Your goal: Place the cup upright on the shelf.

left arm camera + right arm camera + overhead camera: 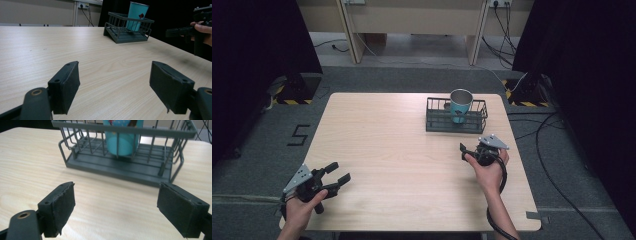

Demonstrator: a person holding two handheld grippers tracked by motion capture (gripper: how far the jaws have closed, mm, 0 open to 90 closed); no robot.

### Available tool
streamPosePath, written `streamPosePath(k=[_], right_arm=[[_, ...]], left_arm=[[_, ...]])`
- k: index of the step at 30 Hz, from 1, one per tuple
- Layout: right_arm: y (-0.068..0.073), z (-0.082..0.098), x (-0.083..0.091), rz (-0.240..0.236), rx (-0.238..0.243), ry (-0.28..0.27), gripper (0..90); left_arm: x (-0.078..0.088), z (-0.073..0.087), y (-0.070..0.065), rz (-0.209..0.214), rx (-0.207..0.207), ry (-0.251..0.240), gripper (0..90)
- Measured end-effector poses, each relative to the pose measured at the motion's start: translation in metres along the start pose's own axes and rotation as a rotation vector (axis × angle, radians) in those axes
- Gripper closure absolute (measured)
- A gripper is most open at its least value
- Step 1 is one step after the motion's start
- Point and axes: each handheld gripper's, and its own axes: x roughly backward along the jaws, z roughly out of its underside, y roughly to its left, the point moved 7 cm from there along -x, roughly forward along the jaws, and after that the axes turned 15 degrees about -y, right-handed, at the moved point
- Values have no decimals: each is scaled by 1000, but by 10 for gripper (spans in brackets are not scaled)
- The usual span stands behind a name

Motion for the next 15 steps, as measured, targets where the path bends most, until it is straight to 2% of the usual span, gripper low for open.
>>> streamPosePath(k=[7, 15], right_arm=[[-6, 10, 13, 12, 6, -1, 155], [-11, 21, 28, 21, -10, -14, 156]], left_arm=[[0, 0, 0, -2, 1, -1, 234], [0, 0, 0, -3, 0, 0, 234]])
